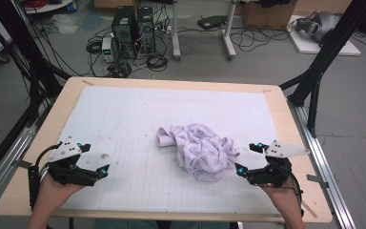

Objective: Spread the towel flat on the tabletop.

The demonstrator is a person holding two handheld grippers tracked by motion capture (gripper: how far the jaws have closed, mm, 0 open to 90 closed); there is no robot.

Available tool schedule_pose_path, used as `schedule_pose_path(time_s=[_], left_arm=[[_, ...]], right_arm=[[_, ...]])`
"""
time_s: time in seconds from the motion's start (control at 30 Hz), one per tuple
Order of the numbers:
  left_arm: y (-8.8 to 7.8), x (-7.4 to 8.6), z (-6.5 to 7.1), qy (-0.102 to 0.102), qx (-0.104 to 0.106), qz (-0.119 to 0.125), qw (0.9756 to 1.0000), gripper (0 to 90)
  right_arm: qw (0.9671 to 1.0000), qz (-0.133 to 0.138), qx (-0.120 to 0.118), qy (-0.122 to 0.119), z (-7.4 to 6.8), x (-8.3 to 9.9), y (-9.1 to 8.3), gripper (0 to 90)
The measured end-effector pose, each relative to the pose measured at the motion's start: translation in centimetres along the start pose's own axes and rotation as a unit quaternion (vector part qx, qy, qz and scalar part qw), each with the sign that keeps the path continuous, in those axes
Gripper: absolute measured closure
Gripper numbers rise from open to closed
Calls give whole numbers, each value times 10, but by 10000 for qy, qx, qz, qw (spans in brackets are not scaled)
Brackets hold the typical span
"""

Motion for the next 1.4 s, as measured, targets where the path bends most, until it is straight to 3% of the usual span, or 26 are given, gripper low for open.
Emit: schedule_pose_path(time_s=[0.1, 0.33, 0.5, 0.7, 0.9, 0.97, 1.0, 1.03, 1.07, 1.13, 1.23, 1.4], left_arm=[[0, -1, 0, 4, 2, -4, 10000, 18], [0, -2, -1, -26, 12, 26, 10000, 18], [1, -1, -1, -36, 22, 27, 10000, 18], [4, 0, 1, -51, 64, 31, 10000, 19], [8, 1, 3, -58, 111, 21, 9999, 18], [9, 2, 3, -63, 127, 20, 9999, 18], [10, 2, 3, -68, 139, 4, 9999, 18], [10, 2, 3, -68, 139, 4, 9999, 18], [11, 3, 4, -83, 155, 4, 9998, 18], [11, 3, 4, -71, 156, -10, 9999, 18], [12, 2, 5, -60, 173, -19, 9998, 18], [13, -5, 7, -20, 164, -24, 9999, 19]], right_arm=[[10000, -5, -64, -20, 0, -4, 8, 105], [9989, -157, -419, -171, -6, -20, 45, 105], [9979, -265, -555, -217, -10, -21, 60, 105], [9954, -591, -737, -155, -14, -16, 84, 121], [9908, -993, -899, -186, -17, -5, 102, 272], [9891, -1068, -1014, -8, -17, -2, 107, 434], [9869, -1060, -1209, 97, -18, -1, 108, 512], [9869, -1060, -1209, 97, -18, -1, 108, 512], [9852, -1065, -1337, 151, -19, -1, 109, 639], [9839, -966, -1486, 215, -22, -5, 106, 717], [9823, -836, -1672, 123, -31, -14, 102, 782], [9737, -728, -2156, -79, -64, -33, 99, 816]])
Point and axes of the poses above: each handheld gripper's, and its own axes: y roughly forward along the jaws, x roughly out of its underside, z roughly to its right, the point moved 5 cm from there along y, roughly forward along the jaws, and after that the axes turned 8 degrees about z, right-handed, at the moved point
